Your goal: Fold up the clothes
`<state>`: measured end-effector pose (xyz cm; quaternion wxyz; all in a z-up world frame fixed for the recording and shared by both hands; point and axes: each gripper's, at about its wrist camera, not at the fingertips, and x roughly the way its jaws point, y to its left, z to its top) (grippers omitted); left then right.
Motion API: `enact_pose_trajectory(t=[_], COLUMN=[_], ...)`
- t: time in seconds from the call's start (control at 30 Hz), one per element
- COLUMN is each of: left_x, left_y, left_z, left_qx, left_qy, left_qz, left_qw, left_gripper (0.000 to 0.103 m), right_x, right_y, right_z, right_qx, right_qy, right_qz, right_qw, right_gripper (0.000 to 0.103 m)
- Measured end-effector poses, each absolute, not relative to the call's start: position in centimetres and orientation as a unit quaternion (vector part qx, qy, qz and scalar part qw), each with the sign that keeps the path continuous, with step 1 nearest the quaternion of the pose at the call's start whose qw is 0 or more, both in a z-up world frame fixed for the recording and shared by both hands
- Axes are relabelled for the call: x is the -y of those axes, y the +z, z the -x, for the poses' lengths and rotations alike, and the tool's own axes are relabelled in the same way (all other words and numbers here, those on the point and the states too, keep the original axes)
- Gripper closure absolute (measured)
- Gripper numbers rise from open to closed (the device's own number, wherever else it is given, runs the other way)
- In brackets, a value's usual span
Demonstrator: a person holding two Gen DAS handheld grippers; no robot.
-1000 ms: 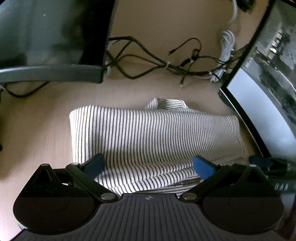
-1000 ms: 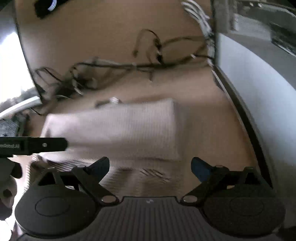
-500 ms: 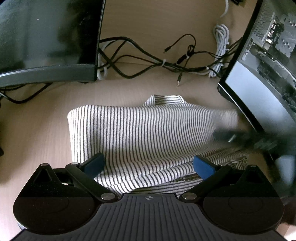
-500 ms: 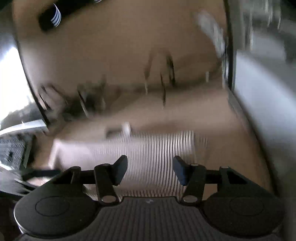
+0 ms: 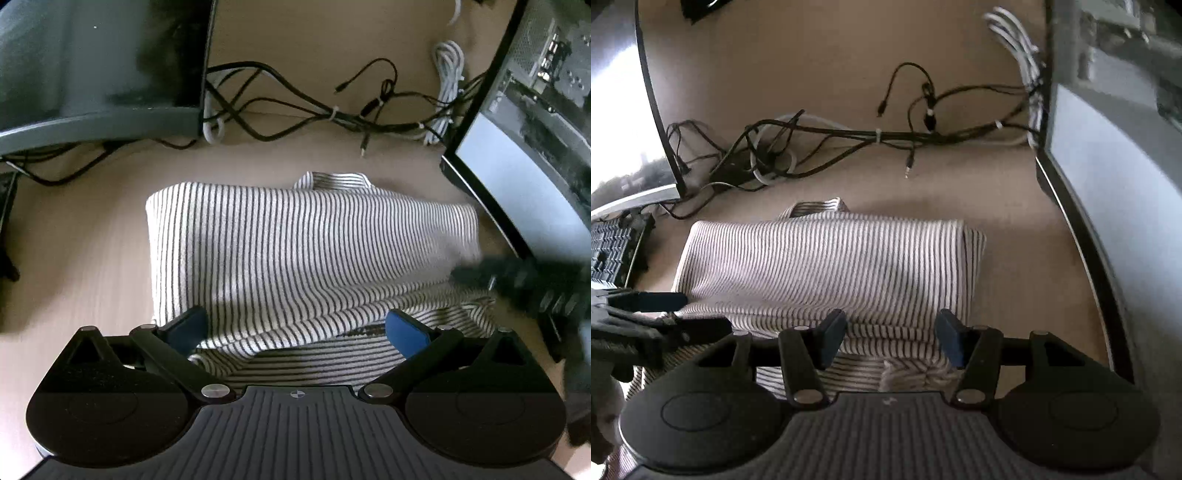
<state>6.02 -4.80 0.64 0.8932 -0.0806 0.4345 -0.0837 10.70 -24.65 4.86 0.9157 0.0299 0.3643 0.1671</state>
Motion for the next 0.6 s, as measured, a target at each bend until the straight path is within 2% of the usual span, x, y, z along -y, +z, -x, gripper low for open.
enact_pose_trajectory(t=[0.07,0.13,0.17,0.2,0.4,0.6], left_x=[4.6,4.4,4.4,4.5,4.0,3.5], left_y=[0.6,0.7,0.7,0.6,0.7,0.5], left_z=[-6.0,-6.0,-6.0,-6.0,-6.0,-6.2], left_qx=[-0.435,-0.435,-0.435,-0.435,-0.434,-0.429], left_qy=[-0.086,-0.087,-0.088,-0.089,-0.097,-0.101], left_qz=[0.083,0.087,0.088,0.089,0.102,0.111], left_qw=[0.893,0.892,0.892,0.892,0.890,0.891], left_gripper=[0.000,0.000,0.000,0.000,0.000,0.000], right_x=[24.6,24.4,24.0,23.6,22.2,21.2], right_y=[5.5,6.1,6.3,6.3,3.2,0.4], right_z=[-10.8,-11.2,-12.4,-13.5,-19.0,-21.2], right_qx=[-0.358,-0.353,-0.351,-0.352,-0.400,-0.429], right_qy=[0.173,0.179,0.183,0.184,0.171,0.193], right_qz=[-0.027,-0.023,-0.021,-0.021,-0.049,-0.069], right_qw=[0.917,0.918,0.918,0.918,0.899,0.880], right_gripper=[0.047,0.055,0.063,0.064,0.063,0.056])
